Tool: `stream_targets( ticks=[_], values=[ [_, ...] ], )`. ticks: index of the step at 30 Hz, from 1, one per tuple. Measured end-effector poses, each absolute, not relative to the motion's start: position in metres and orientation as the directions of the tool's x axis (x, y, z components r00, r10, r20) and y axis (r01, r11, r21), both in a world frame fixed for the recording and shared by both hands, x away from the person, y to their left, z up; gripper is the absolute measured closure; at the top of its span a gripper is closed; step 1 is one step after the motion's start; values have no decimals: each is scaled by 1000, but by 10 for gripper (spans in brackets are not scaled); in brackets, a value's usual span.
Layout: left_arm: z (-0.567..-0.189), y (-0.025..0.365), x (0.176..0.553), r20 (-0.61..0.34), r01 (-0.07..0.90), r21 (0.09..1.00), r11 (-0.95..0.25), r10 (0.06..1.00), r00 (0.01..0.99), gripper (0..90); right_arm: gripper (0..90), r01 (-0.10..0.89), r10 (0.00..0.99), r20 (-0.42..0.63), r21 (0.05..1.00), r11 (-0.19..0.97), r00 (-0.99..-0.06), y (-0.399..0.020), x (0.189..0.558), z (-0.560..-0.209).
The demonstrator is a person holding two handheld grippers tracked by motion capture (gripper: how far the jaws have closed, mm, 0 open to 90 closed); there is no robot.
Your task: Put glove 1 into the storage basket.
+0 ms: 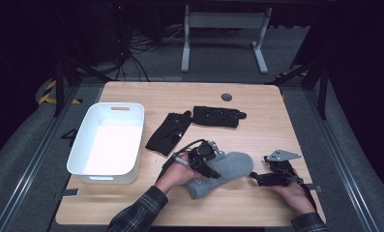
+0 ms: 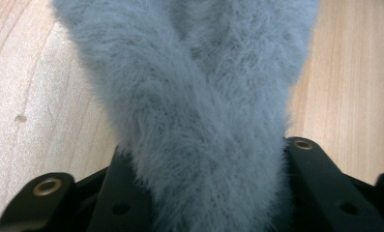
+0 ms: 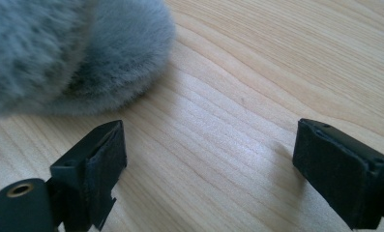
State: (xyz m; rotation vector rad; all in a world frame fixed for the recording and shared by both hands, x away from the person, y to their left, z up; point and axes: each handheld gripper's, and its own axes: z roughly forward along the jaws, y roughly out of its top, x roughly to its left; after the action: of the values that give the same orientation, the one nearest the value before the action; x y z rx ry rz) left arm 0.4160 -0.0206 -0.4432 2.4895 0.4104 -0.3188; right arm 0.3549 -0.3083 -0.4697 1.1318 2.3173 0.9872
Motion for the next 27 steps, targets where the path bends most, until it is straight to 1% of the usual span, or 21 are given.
stream_targets(
  ticks=[6, 12, 15, 27],
  values=[
    [-436, -17, 415, -326, 374, 508, -776, 228, 917, 656, 123, 530, 796, -28, 731, 429, -605, -308, 355, -470],
    [-428, -13, 412, -316, 372, 521, -769, 231, 920, 655, 123, 531, 796, -27, 731, 428, -605, -308, 355, -470],
    [-418, -8, 410, -292, 370, 532, -762, 245, 924, 653, 123, 531, 796, -27, 731, 428, -605, -308, 355, -470],
    [-386, 8, 413, -292, 407, 573, -711, 287, 912, 647, 121, 532, 798, -29, 731, 428, -602, -308, 355, -470]
  ],
)
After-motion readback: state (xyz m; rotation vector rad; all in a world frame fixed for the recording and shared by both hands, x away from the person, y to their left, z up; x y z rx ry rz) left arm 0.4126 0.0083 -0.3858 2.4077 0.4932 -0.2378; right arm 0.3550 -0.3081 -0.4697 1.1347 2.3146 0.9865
